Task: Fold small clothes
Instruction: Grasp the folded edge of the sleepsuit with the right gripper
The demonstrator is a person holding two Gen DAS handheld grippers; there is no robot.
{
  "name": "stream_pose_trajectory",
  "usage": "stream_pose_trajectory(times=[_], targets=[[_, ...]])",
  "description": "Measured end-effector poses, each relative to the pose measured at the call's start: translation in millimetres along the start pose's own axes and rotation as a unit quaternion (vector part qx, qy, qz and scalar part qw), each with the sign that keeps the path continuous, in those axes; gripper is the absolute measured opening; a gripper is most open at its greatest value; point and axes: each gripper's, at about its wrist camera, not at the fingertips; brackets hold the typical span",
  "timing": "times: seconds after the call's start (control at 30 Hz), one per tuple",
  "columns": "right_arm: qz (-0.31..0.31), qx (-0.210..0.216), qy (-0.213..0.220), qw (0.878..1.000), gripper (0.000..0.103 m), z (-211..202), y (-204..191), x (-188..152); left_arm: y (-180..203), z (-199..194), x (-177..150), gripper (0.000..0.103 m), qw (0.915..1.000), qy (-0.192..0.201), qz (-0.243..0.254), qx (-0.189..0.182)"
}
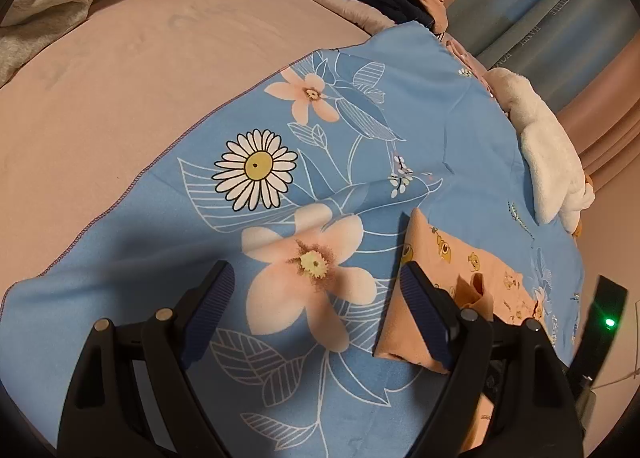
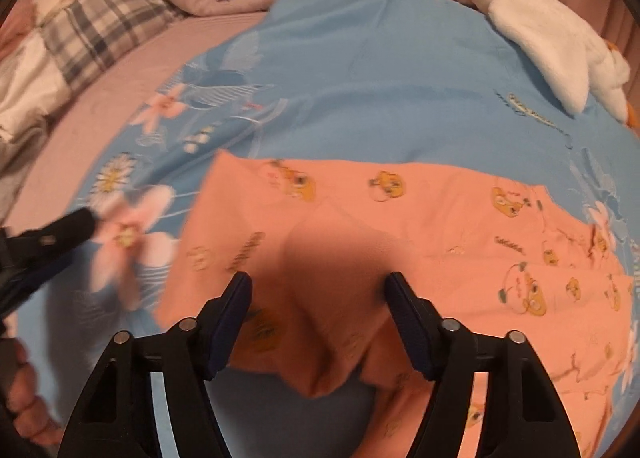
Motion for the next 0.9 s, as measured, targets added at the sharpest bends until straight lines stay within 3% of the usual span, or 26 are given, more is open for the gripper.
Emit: stream_pose_trajectory(times=[0.07, 0.13, 0.17, 0.33, 0.63, 0.9], targets=[[0.008, 0.005, -0.005, 1.0, 0.045, 4, 6, 1, 1, 1, 0, 0.084, 1.0, -0.002, 0.0, -0.004], [0.008, 0.001, 0.004, 1.0, 0.025, 2, 10, 1, 1, 2, 1, 0.084, 1.0, -0.004, -0.001, -0.004], [0.009, 0.001, 0.007, 1.0, 0.022, -1, 12, 1, 1, 3, 0, 0.084, 1.0, -0.005, 0.0, -0.003], [0.045, 0.052, 0.049, 0.996, 0.017, -31, 31, 8, 3, 5, 0, 0.084, 1.0, -0.007, 0.002, 0.001], [0.061, 0.074, 0.131, 0.987, 0.015, -98, 61, 30, 9, 7, -1, 0.084, 0.9999, -0.011, 0.011, -0.003], [0.057, 0.073, 0.174, 0.98, 0.015, -138, 81, 41, 18, 13, -4, 0.084, 0.9996, -0.018, 0.022, -0.001]])
Point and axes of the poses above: each gripper's, at about its wrist camera, not at the fingertips, and z roughly the way its jaws point, y to its right, x to its top, and after that the axes turned 6 degrees about x, right-handed
